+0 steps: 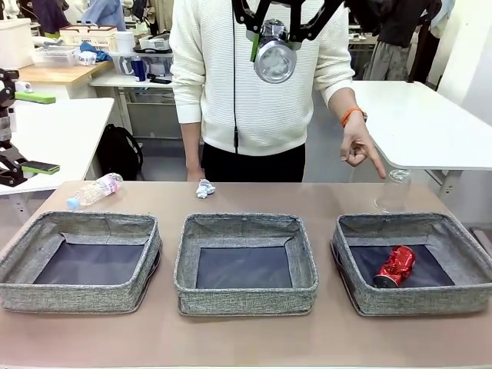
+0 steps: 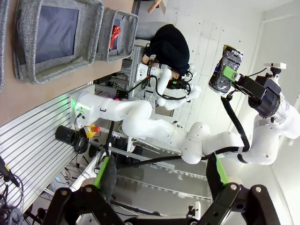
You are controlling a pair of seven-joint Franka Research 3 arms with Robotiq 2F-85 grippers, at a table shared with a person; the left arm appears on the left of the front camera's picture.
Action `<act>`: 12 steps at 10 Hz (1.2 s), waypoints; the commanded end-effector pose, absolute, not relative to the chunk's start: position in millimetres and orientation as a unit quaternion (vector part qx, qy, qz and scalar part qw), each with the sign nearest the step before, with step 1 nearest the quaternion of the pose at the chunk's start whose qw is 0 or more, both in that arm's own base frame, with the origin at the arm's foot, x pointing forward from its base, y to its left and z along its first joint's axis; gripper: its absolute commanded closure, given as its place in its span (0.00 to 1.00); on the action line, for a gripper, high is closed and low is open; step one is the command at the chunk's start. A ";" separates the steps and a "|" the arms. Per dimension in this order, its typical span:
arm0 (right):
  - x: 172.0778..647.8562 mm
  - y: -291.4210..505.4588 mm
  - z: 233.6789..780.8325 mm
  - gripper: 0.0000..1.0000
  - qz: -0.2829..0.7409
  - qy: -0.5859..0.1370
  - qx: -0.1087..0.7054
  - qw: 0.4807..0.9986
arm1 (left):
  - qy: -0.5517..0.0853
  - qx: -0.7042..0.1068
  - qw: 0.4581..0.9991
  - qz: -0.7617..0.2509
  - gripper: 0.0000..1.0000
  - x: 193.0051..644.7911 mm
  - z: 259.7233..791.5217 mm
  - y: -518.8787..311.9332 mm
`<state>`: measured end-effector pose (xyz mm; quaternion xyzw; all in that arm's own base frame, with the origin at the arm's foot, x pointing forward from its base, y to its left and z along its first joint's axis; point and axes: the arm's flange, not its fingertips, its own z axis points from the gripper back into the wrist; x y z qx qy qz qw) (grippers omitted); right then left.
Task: Sort the waste into the appropriate baskets.
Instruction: Place the picked waste into the Fabric basket indicated by the person.
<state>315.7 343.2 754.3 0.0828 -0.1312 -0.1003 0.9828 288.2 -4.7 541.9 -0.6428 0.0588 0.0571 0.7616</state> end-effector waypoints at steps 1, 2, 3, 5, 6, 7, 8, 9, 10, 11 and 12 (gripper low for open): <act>315.8 343.2 754.3 0.61 -0.100 -0.131 0.083 0.983 | 0.060 -0.649 0.757 0.057 0.00 286.1 544.9 -5.8; 317.3 321.6 732.8 0.61 -0.102 -0.159 0.047 0.981 | 0.060 -0.649 0.757 0.057 0.00 286.1 544.9 -5.8; 319.9 295.5 712.4 0.61 -0.111 -0.139 0.051 0.983 | 0.060 -0.649 0.757 0.057 0.00 286.1 544.9 -5.8; 322.3 239.8 679.8 0.61 -0.143 -0.101 0.073 0.982 | 0.060 -0.649 0.757 0.057 0.00 286.1 544.9 -5.8; 318.4 207.8 661.6 0.61 -0.159 -0.080 0.064 0.982 | 0.060 -0.649 0.757 0.057 0.00 286.1 544.9 -5.8; 313.4 177.0 644.3 0.61 -0.172 -0.061 0.068 0.981 | 0.060 -0.649 0.757 0.057 0.00 286.1 544.9 -5.8; 311.3 154.6 629.4 0.61 -0.195 -0.057 0.068 0.977 | 0.060 -0.649 0.757 0.057 0.00 286.1 544.9 -5.8; 313.0 128.3 609.6 0.61 -0.220 -0.054 0.077 0.971 | 0.060 -0.649 0.757 0.057 0.00 286.1 544.9 -5.8; 316.3 101.1 584.3 0.61 -0.229 -0.053 0.108 0.966 | 0.060 -0.649 0.757 0.057 0.00 286.1 544.9 -5.8; 321.7 82.2 559.4 0.61 -0.243 -0.042 0.101 0.964 | 0.060 -0.649 0.757 0.057 0.00 286.1 544.9 -5.8; 328.3 68.1 534.5 0.61 -0.259 -0.035 0.097 0.960 | 0.060 -0.649 0.757 0.057 0.00 286.1 544.9 -5.8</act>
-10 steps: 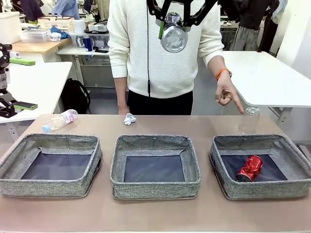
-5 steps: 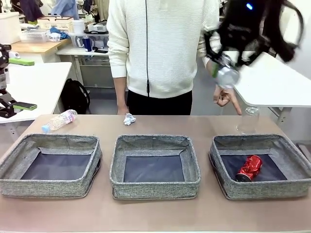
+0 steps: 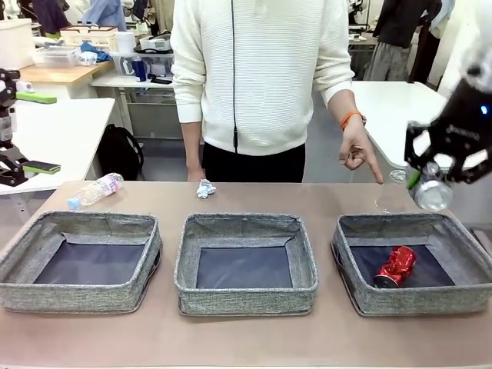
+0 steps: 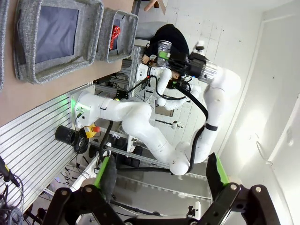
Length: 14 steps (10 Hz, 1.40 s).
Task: Sort the waste into the appropriate baskets.
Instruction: Place the picked waste into the Fabric basket indicated by the person.
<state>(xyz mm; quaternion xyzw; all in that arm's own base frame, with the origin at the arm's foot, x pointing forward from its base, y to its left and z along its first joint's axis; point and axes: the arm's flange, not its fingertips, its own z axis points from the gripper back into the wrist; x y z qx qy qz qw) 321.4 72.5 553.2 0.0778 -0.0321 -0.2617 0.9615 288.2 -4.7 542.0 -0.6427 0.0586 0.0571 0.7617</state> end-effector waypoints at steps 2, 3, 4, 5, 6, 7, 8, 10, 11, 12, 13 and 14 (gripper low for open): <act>335.5 47.0 489.3 0.61 -0.239 -0.058 0.095 0.964 | 0.060 -0.649 0.757 0.057 0.00 286.1 544.9 -5.8; 337.5 39.6 474.2 0.61 -0.233 -0.067 0.096 0.965 | 0.060 -0.649 0.757 0.057 0.00 286.1 544.9 -5.8; 340.6 33.3 463.2 0.61 -0.245 -0.065 0.103 0.962 | 0.060 -0.649 0.757 0.057 0.00 286.1 544.9 -5.8; 343.3 30.0 454.6 0.61 -0.249 -0.056 0.102 0.962 | 0.060 -0.649 0.757 0.057 0.00 286.1 544.9 -5.8; 344.5 29.5 450.7 0.61 -0.251 -0.049 0.096 0.962 | 0.060 -0.649 0.757 0.057 0.00 286.1 544.9 -5.8; 344.9 29.4 450.3 0.61 -0.253 -0.049 0.101 0.961 | 0.060 -0.649 0.757 0.057 0.00 286.1 544.9 -5.8; 344.7 29.8 450.2 0.61 -0.255 -0.049 0.100 0.960 | 0.060 -0.649 0.757 0.057 0.00 286.1 544.9 -5.8; 344.7 29.9 450.0 0.16 -0.261 -0.059 0.107 0.958 | 0.060 -0.649 0.757 0.057 0.00 286.1 544.9 -5.8; 345.1 29.2 450.1 0.02 -0.264 -0.061 0.112 0.956 | 0.060 -0.649 0.757 0.057 0.00 286.1 544.9 -5.8; 345.3 28.9 450.3 0.00 -0.265 -0.061 0.112 0.956 | 0.060 -0.649 0.757 0.057 0.00 286.1 544.9 -5.8; 345.7 28.7 450.8 0.00 -0.266 -0.062 0.112 0.955 | 0.060 -0.649 0.757 0.057 0.00 286.1 544.9 -5.8; 346.2 28.3 450.9 0.00 -0.271 -0.063 0.116 0.954 | 0.060 -0.649 0.757 0.057 0.00 286.1 544.9 -5.8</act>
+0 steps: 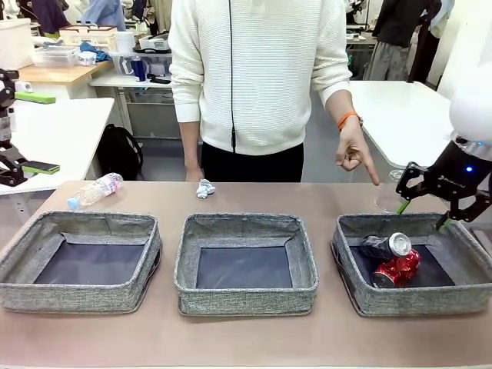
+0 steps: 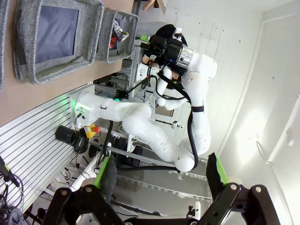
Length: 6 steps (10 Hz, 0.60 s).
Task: Sort the waste into the appropriate baskets.
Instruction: Place the picked waste into the Fabric basket indicated by the person.
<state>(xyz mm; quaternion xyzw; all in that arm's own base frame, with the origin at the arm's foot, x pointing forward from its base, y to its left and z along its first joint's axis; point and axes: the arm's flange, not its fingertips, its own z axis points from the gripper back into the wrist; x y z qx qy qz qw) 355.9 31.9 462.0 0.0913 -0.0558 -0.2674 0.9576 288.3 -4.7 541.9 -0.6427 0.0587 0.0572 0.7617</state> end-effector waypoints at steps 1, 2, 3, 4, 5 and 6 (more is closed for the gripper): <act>346.9 28.4 450.7 0.00 -0.272 -0.064 0.118 0.953 | 0.060 -0.649 0.757 0.057 0.00 286.1 544.9 -5.8; 347.1 28.7 451.0 0.00 -0.271 -0.064 0.119 0.953 | 0.060 -0.649 0.757 0.057 0.00 286.1 544.9 -5.8; 347.3 29.3 451.4 0.00 -0.270 -0.064 0.119 0.953 | 0.060 -0.649 0.757 0.057 0.00 286.1 544.9 -5.8; 347.5 29.6 451.8 0.00 -0.270 -0.064 0.120 0.953 | 0.060 -0.649 0.757 0.057 0.00 286.1 544.9 -5.8; 347.9 30.5 453.1 0.00 -0.269 -0.062 0.121 0.954 | 0.060 -0.649 0.757 0.057 0.00 286.1 544.9 -5.8; 347.7 33.3 460.0 0.00 -0.271 -0.062 0.141 0.950 | 0.060 -0.649 0.757 0.057 0.00 286.1 544.9 -5.8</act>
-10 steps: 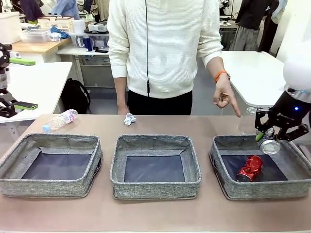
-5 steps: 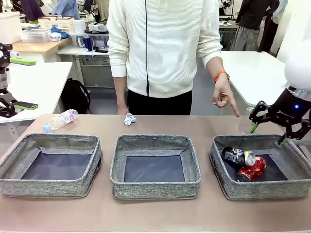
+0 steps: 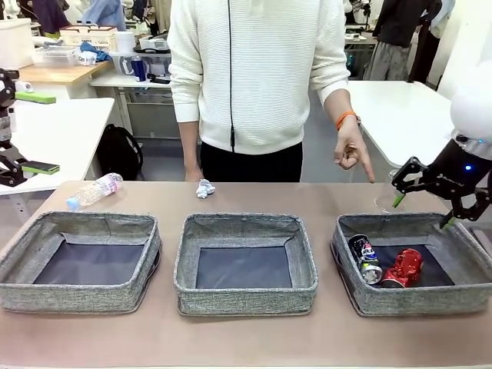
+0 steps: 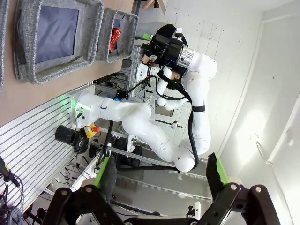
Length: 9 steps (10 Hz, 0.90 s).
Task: Sort the waste into the appropriate baskets.
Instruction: Place the picked waste into the Fabric basket indicated by the person.
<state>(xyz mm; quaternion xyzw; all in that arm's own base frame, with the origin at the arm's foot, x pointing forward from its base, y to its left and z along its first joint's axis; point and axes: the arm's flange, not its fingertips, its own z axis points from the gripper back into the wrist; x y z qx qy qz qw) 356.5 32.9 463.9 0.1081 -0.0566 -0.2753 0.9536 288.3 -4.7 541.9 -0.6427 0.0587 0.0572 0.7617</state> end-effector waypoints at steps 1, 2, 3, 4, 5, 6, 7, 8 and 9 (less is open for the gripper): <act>345.8 39.0 474.7 0.00 -0.265 -0.061 0.169 0.947 | 0.060 -0.649 0.757 0.057 0.00 286.1 544.9 -5.8; 344.0 44.8 497.1 0.00 -0.263 -0.034 0.224 0.938 | 0.060 -0.649 0.757 0.057 0.00 286.1 544.9 -5.8; 342.4 47.7 524.3 0.00 -0.239 0.007 0.318 0.918 | 0.060 -0.649 0.757 0.057 0.00 286.1 544.9 -5.8; 343.4 48.4 539.3 0.00 -0.233 0.051 0.389 0.890 | 0.060 -0.649 0.757 0.057 0.00 286.1 544.9 -5.8; 342.3 48.9 547.1 0.00 -0.205 0.085 0.458 0.861 | 0.060 -0.649 0.757 0.057 0.00 286.1 544.9 -5.8; 341.8 49.1 551.2 0.00 -0.194 0.109 0.509 0.831 | 0.060 -0.649 0.757 0.057 0.00 286.1 544.9 -5.8; 341.5 48.4 553.1 0.00 -0.191 0.140 0.539 0.809 | 0.060 -0.649 0.757 0.057 0.00 286.1 544.9 -5.8; 340.7 44.1 550.6 0.00 -0.192 0.158 0.528 0.812 | 0.060 -0.649 0.757 0.057 0.00 286.1 544.9 -5.8; 333.7 33.4 544.3 0.00 -0.157 0.151 0.532 0.818 | 0.060 -0.649 0.757 0.057 0.00 286.1 544.9 -5.8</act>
